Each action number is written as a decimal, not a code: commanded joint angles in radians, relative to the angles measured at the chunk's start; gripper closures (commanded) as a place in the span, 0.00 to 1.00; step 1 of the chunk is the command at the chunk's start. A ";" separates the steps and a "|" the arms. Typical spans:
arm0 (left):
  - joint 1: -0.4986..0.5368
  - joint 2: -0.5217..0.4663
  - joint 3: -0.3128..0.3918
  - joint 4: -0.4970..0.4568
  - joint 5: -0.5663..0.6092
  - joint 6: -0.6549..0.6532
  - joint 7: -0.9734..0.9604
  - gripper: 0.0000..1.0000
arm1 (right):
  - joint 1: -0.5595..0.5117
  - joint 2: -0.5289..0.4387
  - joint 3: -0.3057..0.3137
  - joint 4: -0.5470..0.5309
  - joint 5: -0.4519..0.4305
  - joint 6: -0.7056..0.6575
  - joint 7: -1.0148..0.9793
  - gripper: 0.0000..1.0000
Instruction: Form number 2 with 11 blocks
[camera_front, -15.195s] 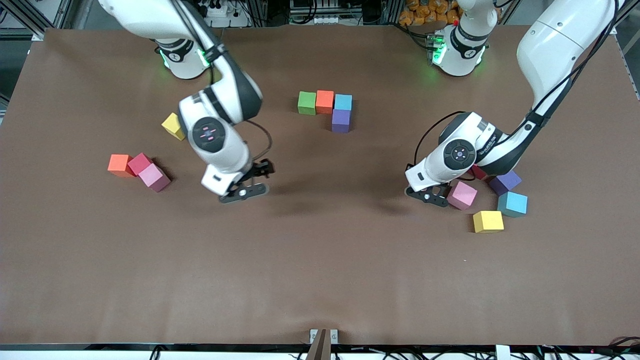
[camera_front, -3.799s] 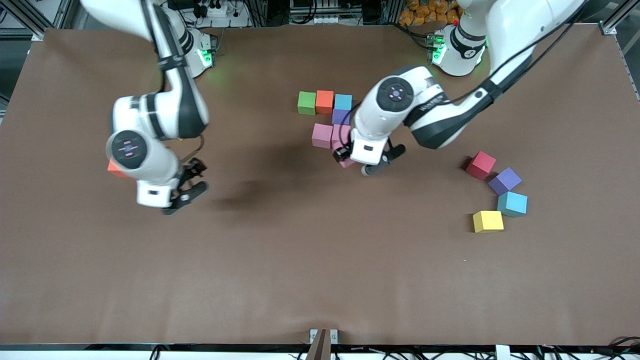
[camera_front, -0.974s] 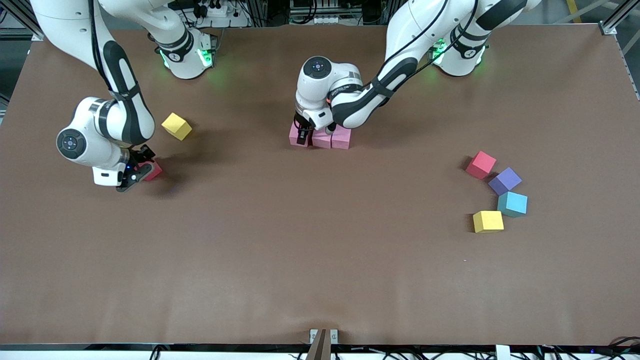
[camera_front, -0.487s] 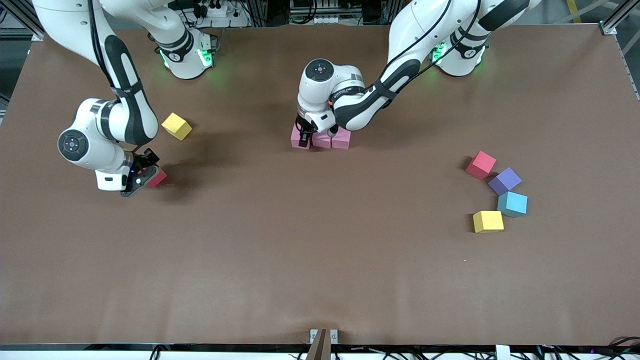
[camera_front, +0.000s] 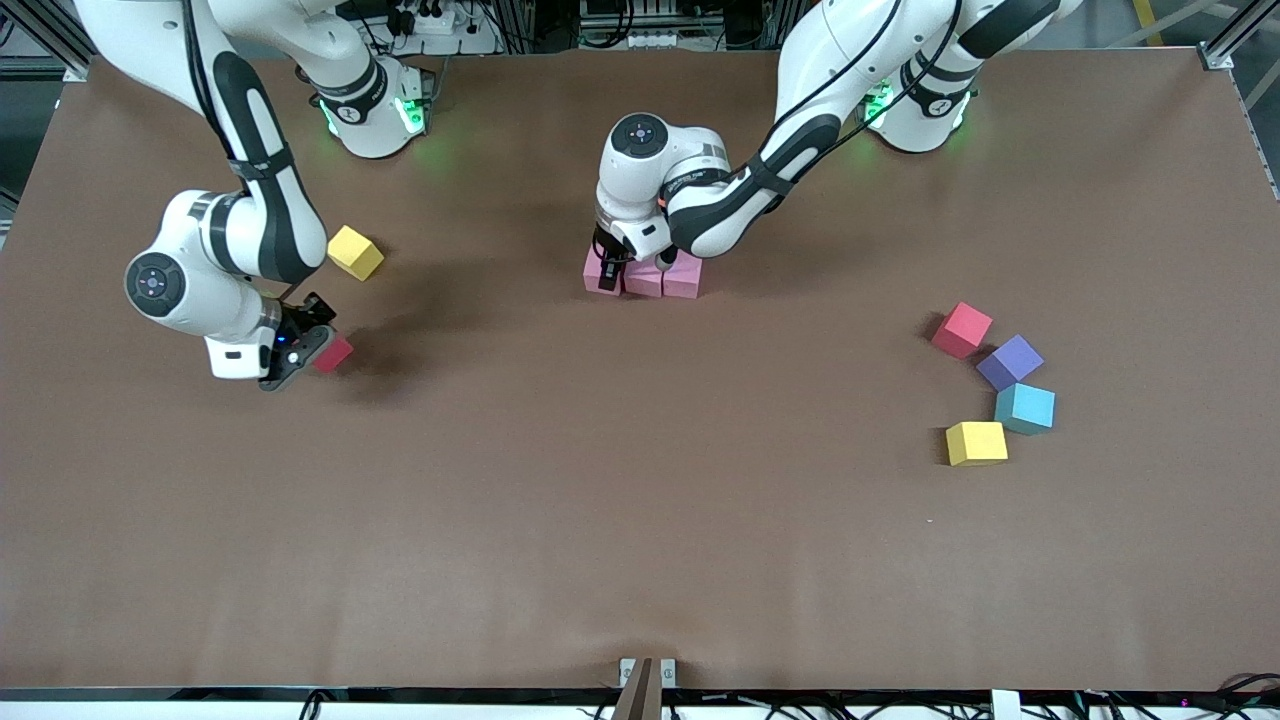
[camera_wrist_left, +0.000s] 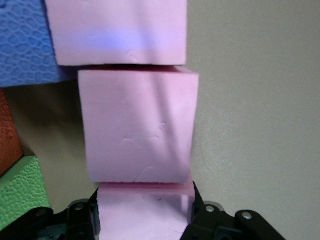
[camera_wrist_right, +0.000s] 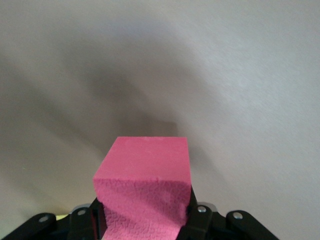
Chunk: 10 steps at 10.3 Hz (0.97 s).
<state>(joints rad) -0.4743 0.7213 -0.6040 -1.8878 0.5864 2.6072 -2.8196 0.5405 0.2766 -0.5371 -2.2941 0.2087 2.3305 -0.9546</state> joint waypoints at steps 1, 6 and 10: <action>-0.004 -0.022 -0.002 -0.054 0.090 -0.015 -0.291 0.56 | 0.004 -0.030 0.041 -0.013 0.038 -0.010 -0.026 0.90; 0.014 -0.023 -0.003 -0.054 0.090 -0.015 -0.291 0.51 | 0.087 -0.027 0.091 -0.013 0.150 0.001 -0.020 0.91; 0.020 -0.022 -0.002 -0.053 0.090 -0.025 -0.274 0.50 | 0.182 -0.019 0.089 -0.011 0.247 0.038 0.043 0.93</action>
<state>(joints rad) -0.4629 0.7177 -0.6105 -1.8978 0.5864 2.6071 -2.8181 0.6985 0.2760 -0.4435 -2.2936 0.4199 2.3504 -0.9440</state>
